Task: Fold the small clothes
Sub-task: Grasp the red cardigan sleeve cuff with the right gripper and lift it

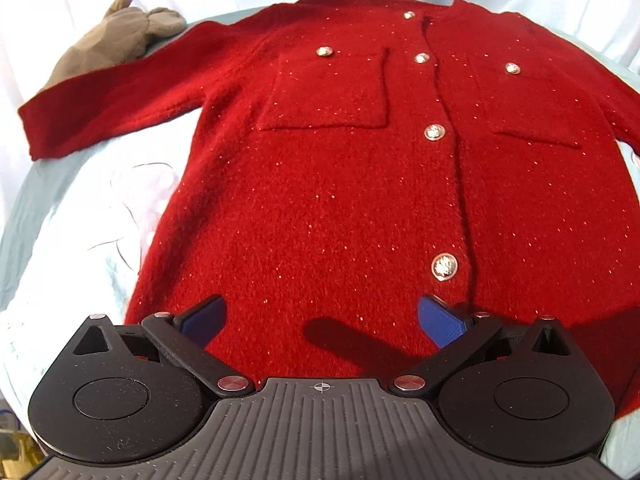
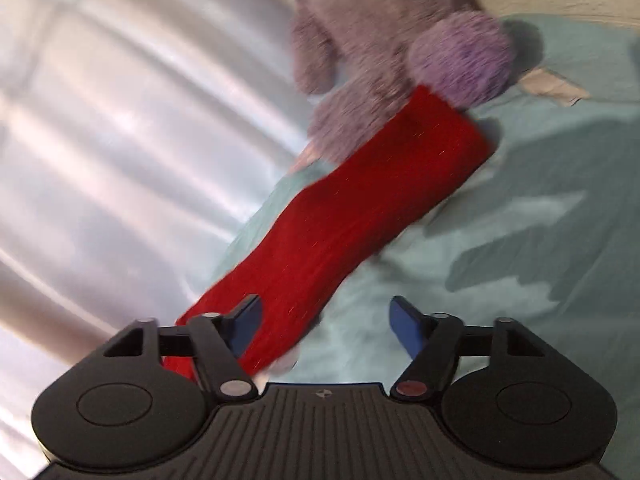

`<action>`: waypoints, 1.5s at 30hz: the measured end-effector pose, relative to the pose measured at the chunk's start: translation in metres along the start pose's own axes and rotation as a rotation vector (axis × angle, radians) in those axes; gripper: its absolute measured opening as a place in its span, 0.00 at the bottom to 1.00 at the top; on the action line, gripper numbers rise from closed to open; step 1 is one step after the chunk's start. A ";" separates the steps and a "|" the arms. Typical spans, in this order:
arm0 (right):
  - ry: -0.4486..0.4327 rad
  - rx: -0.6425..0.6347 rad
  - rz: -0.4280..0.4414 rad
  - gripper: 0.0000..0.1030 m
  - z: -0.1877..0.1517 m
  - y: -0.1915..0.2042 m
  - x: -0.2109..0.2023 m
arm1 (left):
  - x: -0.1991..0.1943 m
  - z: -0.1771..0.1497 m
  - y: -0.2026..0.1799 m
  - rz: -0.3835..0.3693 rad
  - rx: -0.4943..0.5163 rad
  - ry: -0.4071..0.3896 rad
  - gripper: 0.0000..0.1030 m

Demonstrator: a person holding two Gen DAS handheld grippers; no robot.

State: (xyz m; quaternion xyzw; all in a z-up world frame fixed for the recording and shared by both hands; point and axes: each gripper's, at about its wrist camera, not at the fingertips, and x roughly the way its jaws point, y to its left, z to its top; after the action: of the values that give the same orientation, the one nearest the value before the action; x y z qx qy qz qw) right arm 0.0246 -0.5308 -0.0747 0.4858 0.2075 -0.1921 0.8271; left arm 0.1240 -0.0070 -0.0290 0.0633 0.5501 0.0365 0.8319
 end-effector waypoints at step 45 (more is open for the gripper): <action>0.327 -0.881 0.237 0.35 -0.207 0.220 0.075 | 0.053 0.036 0.023 -0.150 -0.062 0.030 1.00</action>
State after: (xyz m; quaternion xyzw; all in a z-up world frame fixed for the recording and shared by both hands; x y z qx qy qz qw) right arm 0.1695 -0.2572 -0.0469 0.1334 0.3397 0.0885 0.9268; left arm 0.1779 0.0207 -0.0601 -0.0044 0.5644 -0.0082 0.8255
